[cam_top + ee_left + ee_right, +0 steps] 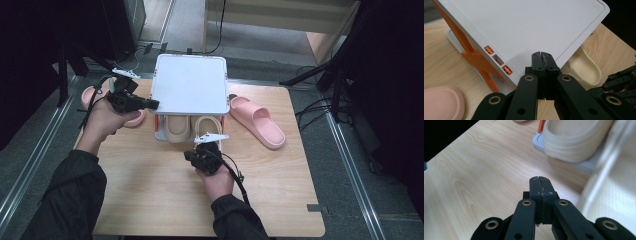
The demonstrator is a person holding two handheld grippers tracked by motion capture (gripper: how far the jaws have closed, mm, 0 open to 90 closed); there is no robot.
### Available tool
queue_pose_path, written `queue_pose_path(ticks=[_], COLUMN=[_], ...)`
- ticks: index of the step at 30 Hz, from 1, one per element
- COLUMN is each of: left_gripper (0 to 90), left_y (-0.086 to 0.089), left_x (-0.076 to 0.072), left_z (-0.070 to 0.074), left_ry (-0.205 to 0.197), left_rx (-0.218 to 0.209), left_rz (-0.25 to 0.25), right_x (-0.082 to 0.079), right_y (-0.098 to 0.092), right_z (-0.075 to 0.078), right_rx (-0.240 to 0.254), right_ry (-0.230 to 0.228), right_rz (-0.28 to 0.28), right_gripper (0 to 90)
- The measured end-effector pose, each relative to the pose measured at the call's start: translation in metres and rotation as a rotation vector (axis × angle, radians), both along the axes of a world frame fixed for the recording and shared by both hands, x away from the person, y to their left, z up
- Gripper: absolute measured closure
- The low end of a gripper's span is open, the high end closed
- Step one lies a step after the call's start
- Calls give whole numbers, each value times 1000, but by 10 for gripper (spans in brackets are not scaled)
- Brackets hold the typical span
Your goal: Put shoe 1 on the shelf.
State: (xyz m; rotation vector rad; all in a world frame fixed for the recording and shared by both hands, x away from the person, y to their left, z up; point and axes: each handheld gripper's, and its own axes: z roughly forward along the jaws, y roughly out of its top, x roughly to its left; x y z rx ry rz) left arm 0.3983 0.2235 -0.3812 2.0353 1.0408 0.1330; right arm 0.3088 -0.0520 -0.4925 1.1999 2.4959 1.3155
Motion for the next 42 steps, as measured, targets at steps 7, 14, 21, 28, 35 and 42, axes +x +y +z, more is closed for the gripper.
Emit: queue_pose_path(ticks=[7,14,21,28,35,42], left_gripper=[898,898,898,898,898,897], left_y=[0,0,1,1,1,0], left_x=[0,0,0,0,0,0], left_z=[0,0,0,0,0,0], left_ry=[2,-1,3,3,4,3], left_rx=[-3,-3,-4,-7,-6,-5], left_rz=[0,1,1,3,3,4], right_x=[-16,-25,-30,-27,-20,0], right_y=[-24,-44,-56,-61,-62,-58], right_z=[5,4,-3,-10,-12,-12], right_rx=[-31,-56,-60,-82,-83,-82], right_ry=[-10,-9,-7,2,2,-1], right_rz=[5,1,19,-4,-16,-34], right_gripper=[900,900,900,900,900,900])
